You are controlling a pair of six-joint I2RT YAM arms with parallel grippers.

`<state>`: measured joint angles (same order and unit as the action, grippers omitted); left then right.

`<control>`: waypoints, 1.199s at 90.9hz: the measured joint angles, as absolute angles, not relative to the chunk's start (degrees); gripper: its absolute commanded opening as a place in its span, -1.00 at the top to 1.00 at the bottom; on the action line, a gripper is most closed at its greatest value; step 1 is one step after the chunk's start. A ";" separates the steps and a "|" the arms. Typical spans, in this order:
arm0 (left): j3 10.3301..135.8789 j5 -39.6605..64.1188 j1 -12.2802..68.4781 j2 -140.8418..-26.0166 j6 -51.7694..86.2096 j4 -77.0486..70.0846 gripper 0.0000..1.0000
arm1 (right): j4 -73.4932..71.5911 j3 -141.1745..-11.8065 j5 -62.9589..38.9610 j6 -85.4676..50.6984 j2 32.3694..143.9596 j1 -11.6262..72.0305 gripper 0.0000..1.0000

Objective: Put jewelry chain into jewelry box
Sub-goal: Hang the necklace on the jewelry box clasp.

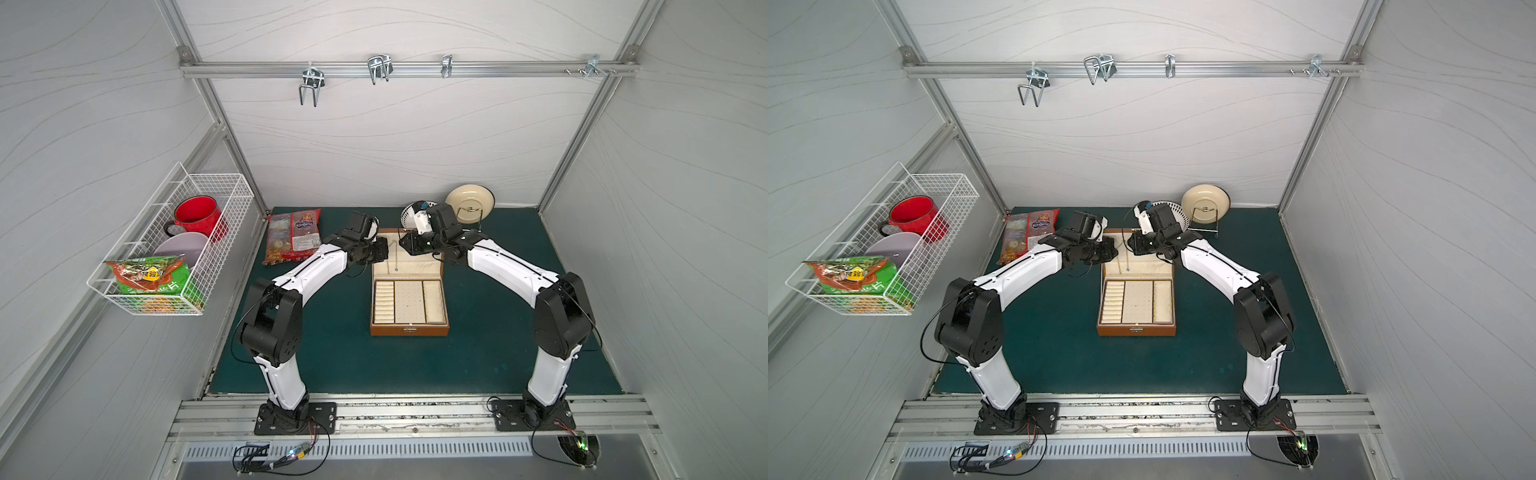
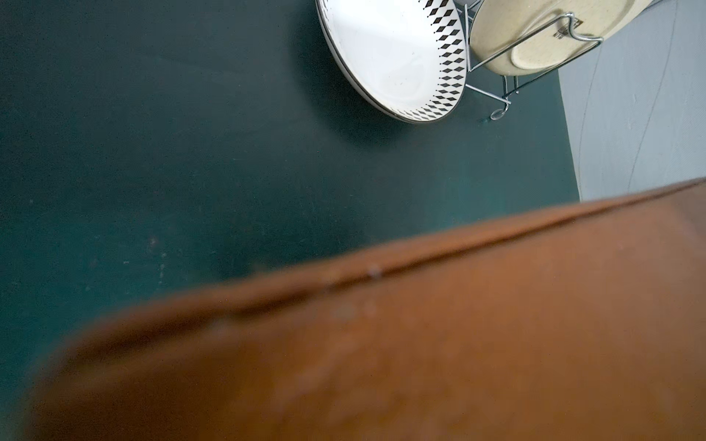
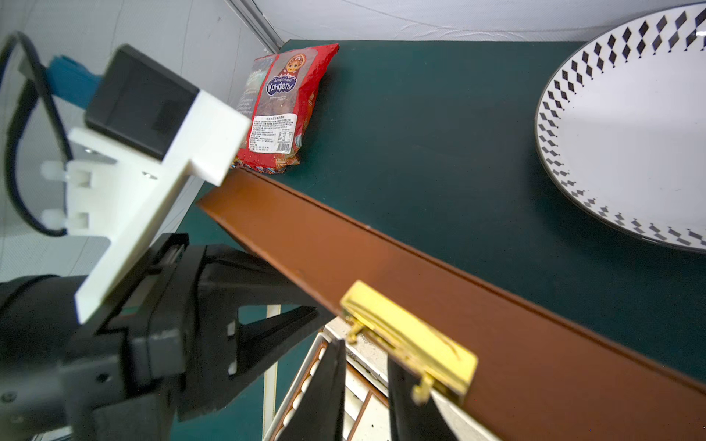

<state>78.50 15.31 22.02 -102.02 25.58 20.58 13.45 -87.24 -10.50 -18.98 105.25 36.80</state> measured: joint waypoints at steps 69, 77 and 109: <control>81.71 15.64 22.94 -102.04 25.56 23.75 1.00 | 11.40 -82.43 -9.76 -18.35 102.35 37.28 0.44; 81.69 15.62 22.94 -102.02 25.56 23.75 0.78 | 10.85 -81.73 -9.78 -18.00 101.97 37.54 0.43; 79.81 13.74 23.00 -97.67 26.00 24.69 0.46 | 8.62 -74.96 -9.21 -14.74 97.56 39.42 0.38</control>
